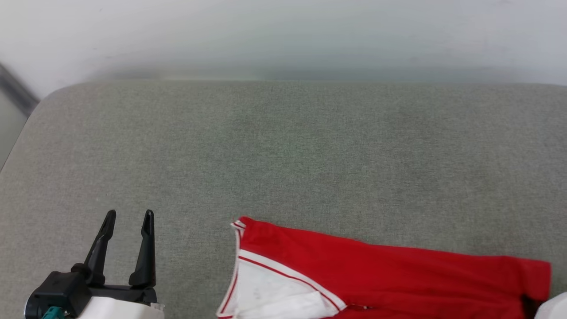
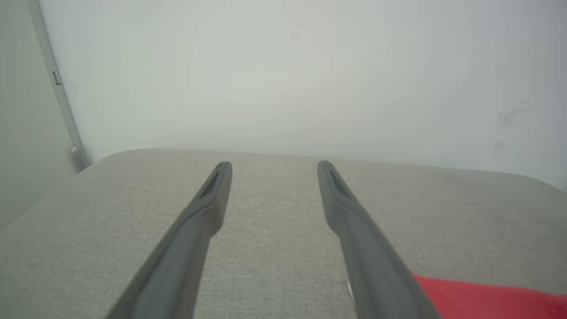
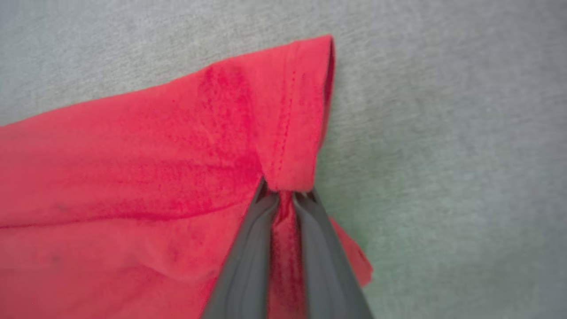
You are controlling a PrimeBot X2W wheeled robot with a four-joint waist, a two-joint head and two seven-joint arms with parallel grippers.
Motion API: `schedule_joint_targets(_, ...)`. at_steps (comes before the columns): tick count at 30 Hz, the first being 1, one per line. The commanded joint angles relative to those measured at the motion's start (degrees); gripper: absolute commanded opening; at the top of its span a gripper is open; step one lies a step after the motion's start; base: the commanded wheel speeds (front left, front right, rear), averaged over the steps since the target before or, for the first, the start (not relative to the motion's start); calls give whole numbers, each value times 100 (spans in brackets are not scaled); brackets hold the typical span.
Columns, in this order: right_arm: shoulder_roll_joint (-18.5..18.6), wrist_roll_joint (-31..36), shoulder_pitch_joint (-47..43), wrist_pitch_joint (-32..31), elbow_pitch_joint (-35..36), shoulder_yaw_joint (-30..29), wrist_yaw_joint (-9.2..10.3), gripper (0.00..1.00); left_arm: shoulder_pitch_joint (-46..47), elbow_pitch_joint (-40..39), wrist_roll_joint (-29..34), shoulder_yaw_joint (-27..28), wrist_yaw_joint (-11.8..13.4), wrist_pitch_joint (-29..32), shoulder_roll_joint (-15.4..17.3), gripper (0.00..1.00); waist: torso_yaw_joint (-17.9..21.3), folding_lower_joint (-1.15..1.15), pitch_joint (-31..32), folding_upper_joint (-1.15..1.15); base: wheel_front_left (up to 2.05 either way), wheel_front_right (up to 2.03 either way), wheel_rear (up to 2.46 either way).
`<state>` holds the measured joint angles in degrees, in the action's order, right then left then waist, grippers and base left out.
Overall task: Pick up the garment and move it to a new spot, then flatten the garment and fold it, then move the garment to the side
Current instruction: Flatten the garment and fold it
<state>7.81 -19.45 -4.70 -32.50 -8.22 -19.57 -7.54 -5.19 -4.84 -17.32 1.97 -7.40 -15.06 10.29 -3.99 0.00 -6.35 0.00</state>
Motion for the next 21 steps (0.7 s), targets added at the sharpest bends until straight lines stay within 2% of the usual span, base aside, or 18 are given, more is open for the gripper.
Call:
schedule_joint_targets(1,96,50,101,47,40,-66,10,0,-44,7,-15,-17,-8,-14,24,100,16,0,33,0,0,0,0)
schedule_joint_targets(5,275,148,85,80,65,-205,9,0,-182,53,-18,3,-8,-14,30,100,73,0,209,0,0,0,0)
schedule_joint_targets(9,313,1,-13,-58,327,-86,8,0,-234,35,-20,5,-8,-14,18,100,102,0,364,0,0,0,0)
schedule_joint_targets(16,140,-437,-422,-743,1423,688,7,0,-363,60,-45,-41,-8,-14,-5,100,111,0,589,0,0,0,0)
schedule_joint_targets(21,-193,-761,-585,-1238,2166,1145,7,0,-404,45,-46,-41,-8,-14,-25,100,66,0,662,0,0,0,0)
